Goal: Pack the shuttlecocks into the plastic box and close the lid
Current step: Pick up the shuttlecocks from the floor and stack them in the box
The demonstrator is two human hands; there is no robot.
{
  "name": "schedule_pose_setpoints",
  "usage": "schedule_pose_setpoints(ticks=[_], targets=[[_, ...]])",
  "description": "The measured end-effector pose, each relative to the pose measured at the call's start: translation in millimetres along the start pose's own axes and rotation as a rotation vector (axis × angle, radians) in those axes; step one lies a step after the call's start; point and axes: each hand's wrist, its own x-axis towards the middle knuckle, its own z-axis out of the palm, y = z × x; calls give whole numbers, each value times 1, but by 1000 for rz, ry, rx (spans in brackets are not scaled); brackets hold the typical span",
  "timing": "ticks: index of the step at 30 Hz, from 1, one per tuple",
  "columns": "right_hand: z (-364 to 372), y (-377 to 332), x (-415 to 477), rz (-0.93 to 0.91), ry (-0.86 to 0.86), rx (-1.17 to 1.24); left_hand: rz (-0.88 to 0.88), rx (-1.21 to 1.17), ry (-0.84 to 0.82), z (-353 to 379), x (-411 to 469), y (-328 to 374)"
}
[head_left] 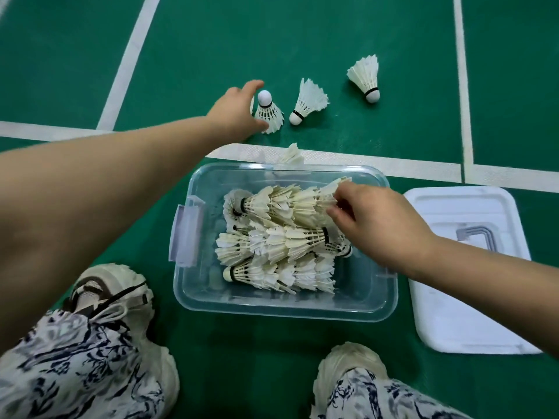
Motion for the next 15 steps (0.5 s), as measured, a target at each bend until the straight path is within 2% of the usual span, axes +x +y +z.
schedule_pose_setpoints(ticks=[4,7,9,12,15], targets=[[-2,2,3,156,-52,157,-2,51,-55,11,21,-1],[0,0,5,352,-128,466,-66,103,-55,16,30,-12],[3,-1,8,431,-165,589,-111,127,-65,15,34,-22],[4,-4,15,444,-203,608,-143,187,-108,11,41,-33],[4,-7,17,440,-225,588,-100,276,-149,10,50,-31]])
